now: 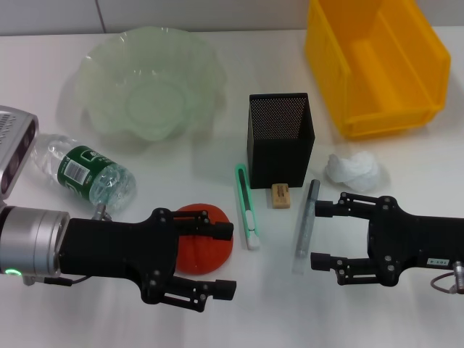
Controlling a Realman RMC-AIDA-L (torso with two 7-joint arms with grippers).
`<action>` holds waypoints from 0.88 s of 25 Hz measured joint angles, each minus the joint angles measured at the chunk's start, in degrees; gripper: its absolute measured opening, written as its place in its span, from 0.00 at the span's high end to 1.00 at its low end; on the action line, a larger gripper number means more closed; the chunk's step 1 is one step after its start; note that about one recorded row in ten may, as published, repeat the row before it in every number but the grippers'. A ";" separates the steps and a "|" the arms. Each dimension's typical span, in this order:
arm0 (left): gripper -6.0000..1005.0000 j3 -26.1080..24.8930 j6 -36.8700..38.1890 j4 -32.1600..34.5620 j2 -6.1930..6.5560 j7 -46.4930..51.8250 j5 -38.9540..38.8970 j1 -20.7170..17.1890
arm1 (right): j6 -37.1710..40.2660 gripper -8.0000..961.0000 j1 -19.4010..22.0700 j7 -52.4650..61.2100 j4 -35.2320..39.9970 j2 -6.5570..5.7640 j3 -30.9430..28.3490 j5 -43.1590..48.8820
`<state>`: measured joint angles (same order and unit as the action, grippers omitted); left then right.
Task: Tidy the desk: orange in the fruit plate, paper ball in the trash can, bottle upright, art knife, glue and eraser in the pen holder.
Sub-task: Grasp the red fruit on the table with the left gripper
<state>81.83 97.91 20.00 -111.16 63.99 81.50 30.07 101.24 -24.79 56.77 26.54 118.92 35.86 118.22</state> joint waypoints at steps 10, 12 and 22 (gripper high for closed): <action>0.18 -1.63 0.32 0.05 0.18 0.00 0.00 -0.58 | 0.01 0.16 0.02 -0.11 0.00 0.00 0.19 0.00; 0.18 -1.92 0.37 0.05 0.28 0.00 0.00 -0.64 | 0.01 0.16 0.13 -0.31 0.00 0.00 0.20 0.03; 0.20 -2.20 0.28 0.04 0.48 -0.13 0.15 -0.63 | 0.01 0.16 0.35 -0.52 0.00 0.00 0.18 0.09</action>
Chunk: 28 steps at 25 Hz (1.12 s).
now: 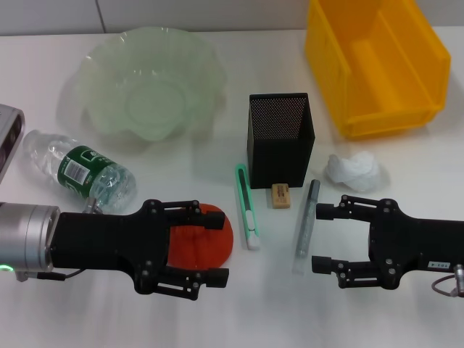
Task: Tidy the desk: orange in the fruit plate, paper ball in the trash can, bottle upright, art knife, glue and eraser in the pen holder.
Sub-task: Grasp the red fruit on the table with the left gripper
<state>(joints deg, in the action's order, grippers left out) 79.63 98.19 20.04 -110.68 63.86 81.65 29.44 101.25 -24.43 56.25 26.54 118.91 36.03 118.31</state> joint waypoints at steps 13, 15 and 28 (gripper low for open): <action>0.23 -2.77 -3.50 0.76 1.02 -0.45 0.07 -0.22 | 0.14 0.16 -0.09 0.00 0.00 -0.13 -0.01 0.00; 0.23 -2.92 -5.64 1.47 1.30 -0.42 0.20 -0.48 | 0.29 0.16 -0.10 0.01 0.00 -0.22 -0.01 0.00; 0.25 -4.43 -15.37 2.28 0.21 1.12 7.41 -0.04 | 0.01 0.16 -0.53 1.32 0.05 -0.45 -0.03 0.00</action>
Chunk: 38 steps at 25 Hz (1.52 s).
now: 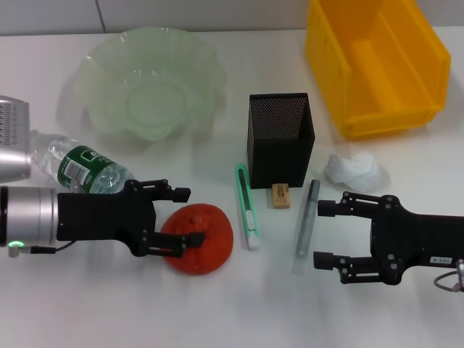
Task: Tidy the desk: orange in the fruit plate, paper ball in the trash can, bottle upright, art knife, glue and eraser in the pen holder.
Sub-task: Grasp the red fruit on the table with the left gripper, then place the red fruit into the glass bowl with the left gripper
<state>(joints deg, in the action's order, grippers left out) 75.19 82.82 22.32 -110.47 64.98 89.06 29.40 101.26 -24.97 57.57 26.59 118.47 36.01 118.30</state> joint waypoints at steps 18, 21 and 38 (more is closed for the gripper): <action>0.36 0.04 -4.50 2.92 -2.27 -0.20 4.61 -0.24 | -0.24 0.16 -0.38 0.69 0.40 -0.05 -0.46 -0.22; 0.41 0.03 -4.49 2.96 -2.28 0.04 4.61 -0.04 | -0.27 0.16 -0.57 1.11 0.23 -0.07 -0.51 -0.22; 0.85 -15.69 9.26 3.53 -3.73 -0.02 4.16 -0.54 | -1.07 0.16 -0.56 1.49 0.04 -0.06 -0.50 -0.46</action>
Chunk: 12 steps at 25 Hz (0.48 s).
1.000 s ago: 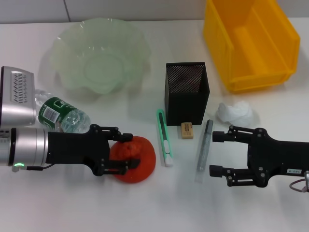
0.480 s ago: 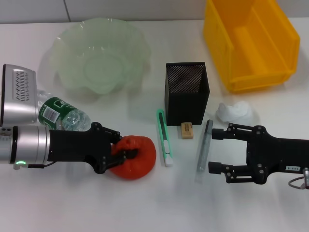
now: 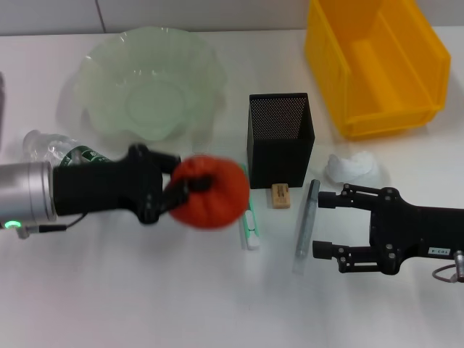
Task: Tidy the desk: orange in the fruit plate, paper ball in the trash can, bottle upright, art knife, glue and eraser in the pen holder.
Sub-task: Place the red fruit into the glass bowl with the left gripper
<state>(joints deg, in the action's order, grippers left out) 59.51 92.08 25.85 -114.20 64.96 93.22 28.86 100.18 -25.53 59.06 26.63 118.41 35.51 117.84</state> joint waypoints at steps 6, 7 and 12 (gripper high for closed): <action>0.90 -7.50 1.09 -0.29 -2.75 -0.48 -0.03 -0.57 | -0.33 0.16 0.20 -0.17 -0.04 0.15 0.00 -0.01; 0.90 -8.50 0.97 -0.33 -3.31 -0.98 -0.03 -0.71 | -0.34 0.16 0.22 -0.22 -0.06 0.17 0.00 -0.01; 0.93 -14.50 -2.48 -6.97 -4.59 -8.07 -5.18 0.31 | -0.35 0.16 0.30 -0.42 -0.09 0.39 0.00 -0.01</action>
<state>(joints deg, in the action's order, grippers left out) 45.01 89.61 18.88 -118.79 56.89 88.04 29.17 99.83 -25.23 58.64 26.54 118.81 35.51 117.83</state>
